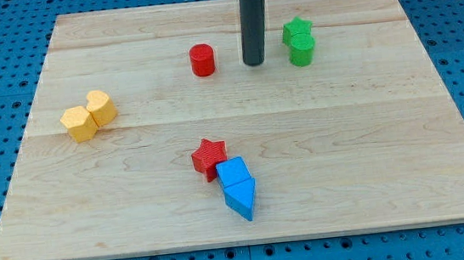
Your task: Drag the red circle to the top left side of the red star
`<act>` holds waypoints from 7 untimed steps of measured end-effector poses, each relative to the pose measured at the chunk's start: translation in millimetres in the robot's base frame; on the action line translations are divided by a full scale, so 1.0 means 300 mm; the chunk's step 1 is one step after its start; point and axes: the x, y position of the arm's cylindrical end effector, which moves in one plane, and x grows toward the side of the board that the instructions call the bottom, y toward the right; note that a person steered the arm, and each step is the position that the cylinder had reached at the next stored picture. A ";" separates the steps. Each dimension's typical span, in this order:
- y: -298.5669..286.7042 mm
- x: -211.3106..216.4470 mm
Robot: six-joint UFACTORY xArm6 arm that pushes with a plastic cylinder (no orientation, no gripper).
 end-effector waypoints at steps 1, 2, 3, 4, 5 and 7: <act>-0.104 -0.103; -0.213 0.025; -0.246 0.106; -0.260 -0.051; -0.326 -0.024; -0.358 0.159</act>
